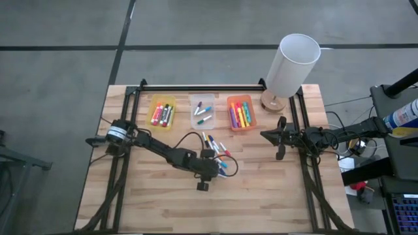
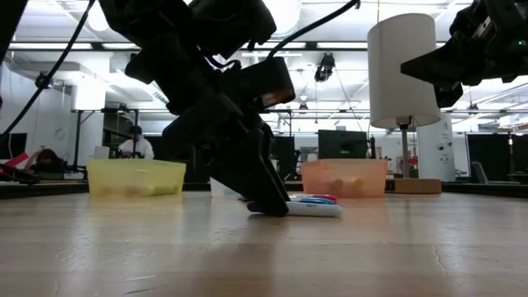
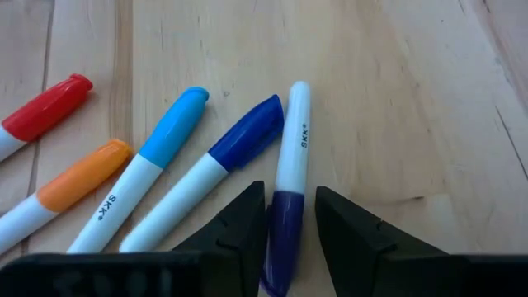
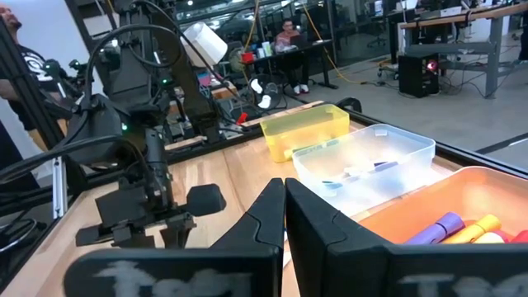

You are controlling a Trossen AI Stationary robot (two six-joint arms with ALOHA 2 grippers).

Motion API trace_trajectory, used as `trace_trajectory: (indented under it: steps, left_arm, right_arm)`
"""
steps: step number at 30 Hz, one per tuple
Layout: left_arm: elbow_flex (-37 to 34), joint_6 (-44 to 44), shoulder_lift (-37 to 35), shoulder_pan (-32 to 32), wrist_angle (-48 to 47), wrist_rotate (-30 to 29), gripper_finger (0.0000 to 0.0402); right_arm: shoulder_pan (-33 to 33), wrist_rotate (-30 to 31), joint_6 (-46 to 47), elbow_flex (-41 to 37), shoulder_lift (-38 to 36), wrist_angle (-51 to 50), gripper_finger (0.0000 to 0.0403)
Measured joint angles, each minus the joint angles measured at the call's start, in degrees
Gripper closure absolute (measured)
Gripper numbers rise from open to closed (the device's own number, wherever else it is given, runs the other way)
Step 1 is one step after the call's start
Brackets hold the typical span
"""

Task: Pick & Place Markers
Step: Put the small purple highlighter pen into the transparent bin

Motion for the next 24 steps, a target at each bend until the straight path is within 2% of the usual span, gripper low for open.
trace_trajectory:
  steps: [8,12,15,19,24]
  left_arm:
    - [-0.35,-2.28,-0.07,0.06,-1.04,2.52,0.0287]
    - [-0.37,-2.43,-0.09,-0.04,-1.16,0.04,0.0291]
    - [-0.32,-2.38,-0.09,0.04,-1.34,-0.49,0.0316]
    - [0.07,-2.16,-0.13,0.07,-1.73,-0.57,0.0369]
    - [2.19,-0.28,-1.44,0.19,-7.79,-0.85,0.0374]
  right_arm:
    - [0.0,0.02,-0.02,0.0,-0.02,0.0,0.0394]
    - [0.0,0.02,-0.02,0.0,-0.02,0.0,0.0394]
    - [0.0,0.02,-0.02,0.0,-0.02,0.0,0.0394]
    - [0.0,0.01,0.0,0.0,-0.02,0.0,0.0394]
    - [0.0,0.02,0.0,0.0,-0.02,0.0,0.0394]
